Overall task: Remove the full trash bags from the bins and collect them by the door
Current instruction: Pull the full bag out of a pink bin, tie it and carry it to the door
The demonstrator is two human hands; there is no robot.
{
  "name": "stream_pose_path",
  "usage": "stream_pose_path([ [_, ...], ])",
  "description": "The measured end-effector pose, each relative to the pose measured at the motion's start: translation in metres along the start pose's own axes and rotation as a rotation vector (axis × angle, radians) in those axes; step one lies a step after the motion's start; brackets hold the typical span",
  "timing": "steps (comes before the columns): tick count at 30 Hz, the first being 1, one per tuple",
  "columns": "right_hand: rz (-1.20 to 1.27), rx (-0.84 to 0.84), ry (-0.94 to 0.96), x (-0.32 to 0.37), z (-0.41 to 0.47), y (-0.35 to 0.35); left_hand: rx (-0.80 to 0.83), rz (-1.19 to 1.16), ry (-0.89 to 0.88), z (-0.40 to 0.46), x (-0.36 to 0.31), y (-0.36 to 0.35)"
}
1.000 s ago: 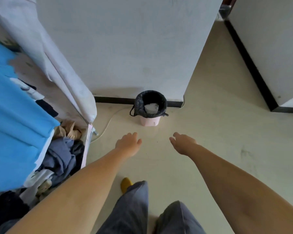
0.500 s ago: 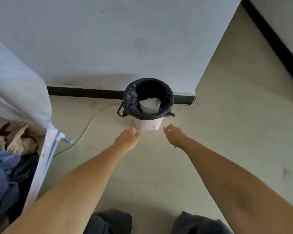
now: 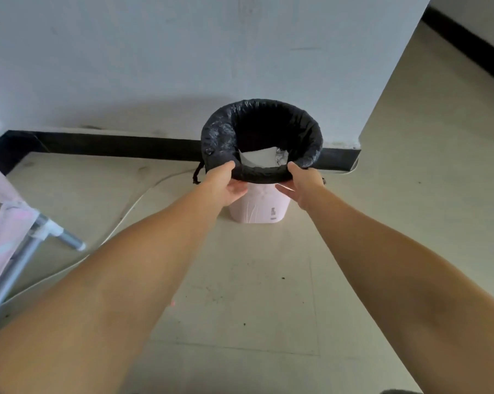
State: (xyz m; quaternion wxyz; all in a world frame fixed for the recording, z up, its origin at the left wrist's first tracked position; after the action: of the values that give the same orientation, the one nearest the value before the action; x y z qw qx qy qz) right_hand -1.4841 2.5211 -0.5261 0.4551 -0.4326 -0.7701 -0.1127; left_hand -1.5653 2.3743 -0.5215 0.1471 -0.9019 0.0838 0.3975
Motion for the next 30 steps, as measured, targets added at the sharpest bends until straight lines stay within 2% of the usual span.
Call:
stream_pose_path([
  [3, 0.133, -0.018, -0.039, 0.0, -0.012, -0.002, 0.03, -0.09, 0.013, -0.008, 0.004, 0.006],
  [7, 0.11, 0.037, -0.069, -0.009, -0.024, 0.012, 0.081, -0.134, -0.01, -0.016, 0.02, 0.023],
  [10, 0.106, 0.025, -0.114, -0.019, -0.033, 0.032, 0.05, -0.198, 0.012, -0.023, 0.034, 0.036],
  [14, 0.304, 0.042, -0.255, -0.029, -0.041, 0.048, 0.009, -0.334, 0.068, -0.028, 0.043, 0.042],
  [17, 0.351, 0.009, -0.271, -0.028, -0.032, 0.058, -0.022, -0.347, 0.125, -0.027, 0.041, 0.044],
  [21, 0.304, -0.023, -0.22, -0.027, -0.023, 0.072, -0.075, -0.311, 0.141, -0.03, 0.037, 0.052],
  [26, 0.182, 0.0, -0.279, -0.025, -0.028, 0.083, -0.161, -0.246, 0.069, -0.035, 0.035, 0.056],
  [28, 0.063, -0.037, -0.181, -0.019, -0.029, 0.085, -0.193, -0.218, 0.036, -0.036, 0.032, 0.051],
  [30, -0.087, -0.086, -0.013, -0.012, -0.03, 0.084, -0.309, -0.129, 0.003, -0.039, 0.031, 0.046],
])
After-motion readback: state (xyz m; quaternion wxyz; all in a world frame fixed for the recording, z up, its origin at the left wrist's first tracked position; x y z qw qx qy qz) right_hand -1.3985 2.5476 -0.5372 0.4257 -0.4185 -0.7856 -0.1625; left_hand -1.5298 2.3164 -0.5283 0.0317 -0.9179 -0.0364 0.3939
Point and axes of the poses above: each hand's wrist, its own z-axis towards the middle knuckle, its own y-axis out of the back of the hand, x = y × z, the point moved 1 cm from there along z, towards the middle knuckle, and after that the axes turned 8 degrees about z, right-handed, at the moved point
